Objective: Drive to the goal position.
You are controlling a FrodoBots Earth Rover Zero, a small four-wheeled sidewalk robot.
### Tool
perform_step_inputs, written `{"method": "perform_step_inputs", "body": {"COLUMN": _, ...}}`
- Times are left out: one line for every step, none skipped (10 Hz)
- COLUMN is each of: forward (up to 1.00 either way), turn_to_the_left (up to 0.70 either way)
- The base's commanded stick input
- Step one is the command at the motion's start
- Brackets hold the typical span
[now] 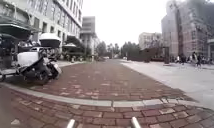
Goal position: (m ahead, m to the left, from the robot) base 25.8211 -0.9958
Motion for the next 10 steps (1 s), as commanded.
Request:
{"method": "perform_step_inputs", "body": {"forward": 0.70, "turn_to_the_left": -0.11}}
{"method": "perform_step_inputs", "body": {"forward": 0.70, "turn_to_the_left": -0.13}}
{"method": "perform_step_inputs", "body": {"forward": 0.70, "turn_to_the_left": -0.14}}
{"method": "perform_step_inputs", "body": {"forward": 0.70, "turn_to_the_left": -0.14}}
{"method": "perform_step_inputs", "body": {"forward": 0.70, "turn_to_the_left": -0.14}}
{"method": "perform_step_inputs", "body": {"forward": 0.70, "turn_to_the_left": -0.14}}
{"method": "perform_step_inputs", "body": {"forward": 0.70, "turn_to_the_left": -0.14}}
{"method": "perform_step_inputs", "body": {"forward": 0.70, "turn_to_the_left": -0.14}}
{"method": "perform_step_inputs", "body": {"forward": 0.70, "turn_to_the_left": -0.14}}
{"method": "perform_step_inputs", "body": {"forward": 0.70, "turn_to_the_left": -0.14}}
